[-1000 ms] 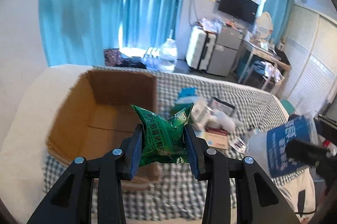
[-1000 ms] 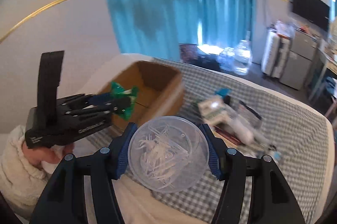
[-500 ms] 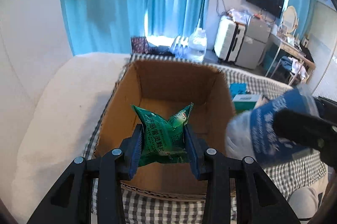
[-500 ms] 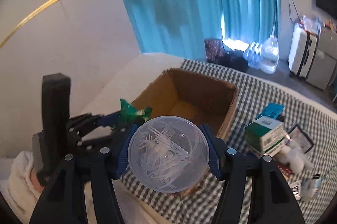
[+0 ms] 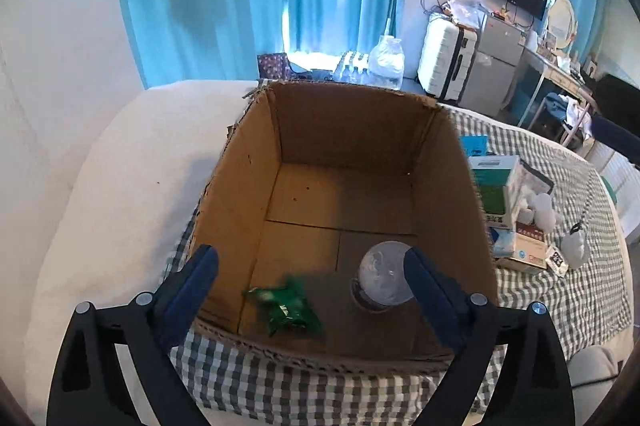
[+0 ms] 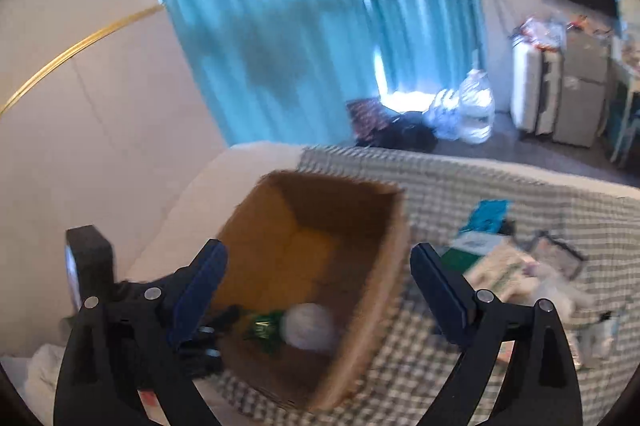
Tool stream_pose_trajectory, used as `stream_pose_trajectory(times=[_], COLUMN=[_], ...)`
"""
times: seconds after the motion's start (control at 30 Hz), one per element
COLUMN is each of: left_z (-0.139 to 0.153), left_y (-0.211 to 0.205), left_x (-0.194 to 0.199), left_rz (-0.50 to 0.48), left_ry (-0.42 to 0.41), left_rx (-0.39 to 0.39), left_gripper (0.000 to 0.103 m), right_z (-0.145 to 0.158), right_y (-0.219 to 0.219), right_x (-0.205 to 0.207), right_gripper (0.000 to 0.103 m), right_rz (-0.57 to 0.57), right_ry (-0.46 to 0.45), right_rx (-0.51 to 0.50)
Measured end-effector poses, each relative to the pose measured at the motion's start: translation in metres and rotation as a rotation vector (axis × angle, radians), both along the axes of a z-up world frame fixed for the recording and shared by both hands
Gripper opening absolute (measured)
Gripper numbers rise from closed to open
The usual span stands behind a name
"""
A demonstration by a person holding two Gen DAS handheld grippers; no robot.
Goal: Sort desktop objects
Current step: 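Carry the green packet in the left gripper while the right carries the clear container to the box, then reach the left gripper to the blue tissue pack while the right gripper reaches the white snack packet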
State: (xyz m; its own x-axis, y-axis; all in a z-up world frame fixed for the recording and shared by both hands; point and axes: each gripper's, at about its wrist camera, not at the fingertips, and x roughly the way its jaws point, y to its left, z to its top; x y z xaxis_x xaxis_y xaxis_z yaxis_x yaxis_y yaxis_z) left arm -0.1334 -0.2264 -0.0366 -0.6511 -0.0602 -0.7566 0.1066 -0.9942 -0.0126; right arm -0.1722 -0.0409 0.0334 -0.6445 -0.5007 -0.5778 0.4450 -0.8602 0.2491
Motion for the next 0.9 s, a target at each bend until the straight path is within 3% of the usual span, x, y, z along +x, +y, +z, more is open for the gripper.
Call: stream_pose_trajectory(times=[0.13, 0.3, 0.47, 0.7, 0.9], left_z=[0.013, 0.035, 0.040, -0.003, -0.042], left_y=[0.020, 0.068, 0.136, 0.225, 0.252], left_x=[0.010, 0.028, 0.037, 0.039, 0.025], left_rz=[-0.012, -0.065, -0.151, -0.236, -0.265], left_ry=[0.019, 0.072, 0.092, -0.006, -0.067], left_rx=[-0.023, 0.030, 0.069, 0.096, 0.036], left_gripper=[0.099, 0.103, 0.103, 0.103, 0.103], right_z=[0.018, 0.028, 0.023, -0.013, -0.053], right_y=[0.046, 0.114, 0.181, 0.262, 0.294], right_x=[0.032, 0.076, 0.102, 0.116, 0.110], right_gripper=[0.093, 0.093, 0.093, 0.095, 0.095], right_rz=[-0.076, -0.179, -0.323, -0.470, -0.518], right_ry=[0.067, 0.143, 0.129, 0.043, -0.031], right_rx=[0.021, 0.096, 0.135, 0.117, 0.099])
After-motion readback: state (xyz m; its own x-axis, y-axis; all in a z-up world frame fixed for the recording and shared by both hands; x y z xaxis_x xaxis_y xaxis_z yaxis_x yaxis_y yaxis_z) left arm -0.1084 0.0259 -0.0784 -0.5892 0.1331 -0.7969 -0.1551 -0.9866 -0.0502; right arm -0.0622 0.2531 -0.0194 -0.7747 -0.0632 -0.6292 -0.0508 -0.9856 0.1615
